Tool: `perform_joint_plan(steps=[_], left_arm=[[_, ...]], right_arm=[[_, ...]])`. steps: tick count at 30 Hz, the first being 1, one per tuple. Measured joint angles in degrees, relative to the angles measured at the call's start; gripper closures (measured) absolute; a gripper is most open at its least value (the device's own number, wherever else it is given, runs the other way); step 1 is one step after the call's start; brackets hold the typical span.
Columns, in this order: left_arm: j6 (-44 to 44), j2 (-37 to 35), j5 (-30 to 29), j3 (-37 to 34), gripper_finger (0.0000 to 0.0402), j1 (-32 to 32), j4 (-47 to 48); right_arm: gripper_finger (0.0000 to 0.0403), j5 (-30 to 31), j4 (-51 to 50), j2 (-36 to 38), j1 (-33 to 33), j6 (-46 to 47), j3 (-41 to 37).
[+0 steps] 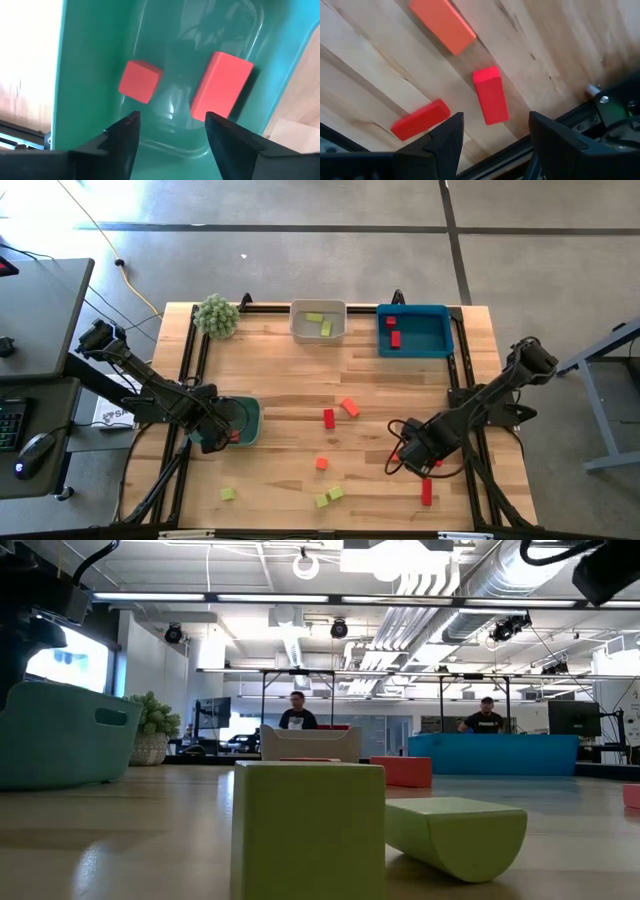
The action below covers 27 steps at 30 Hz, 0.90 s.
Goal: Sort & place blocks by color
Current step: Put the red block into the blue bin
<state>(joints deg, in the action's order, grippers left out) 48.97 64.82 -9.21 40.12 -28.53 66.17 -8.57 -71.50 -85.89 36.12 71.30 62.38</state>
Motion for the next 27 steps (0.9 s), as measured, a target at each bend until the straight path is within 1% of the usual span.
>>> perform_joint_plan(steps=[6,10,13,20,27], left_arm=[[0.4,0.0,0.0,0.0,0.0185,0.0,0.0],[0.6,0.0,0.0,0.0,0.0185,0.0,0.0],[2.3,0.0,0.1,0.0,0.0185,0.0,0.0],[3.4,0.0,0.2,0.0,0.0185,0.1,0.0],[2.9,0.0,2.6,2.5,0.0185,3.1,0.0]], right_arm=[[0.0192,-3.9,2.6,0.0,-0.1,0.5,-4.2],[0.0192,-4.6,6.1,0.0,-0.1,0.7,-6.7],[0.0192,-4.6,9.6,0.0,-0.1,0.6,-8.2],[0.0192,-4.8,12.3,0.0,-0.1,2.2,-11.8],[0.0192,-4.7,18.2,0.0,-0.1,2.5,-15.4]])
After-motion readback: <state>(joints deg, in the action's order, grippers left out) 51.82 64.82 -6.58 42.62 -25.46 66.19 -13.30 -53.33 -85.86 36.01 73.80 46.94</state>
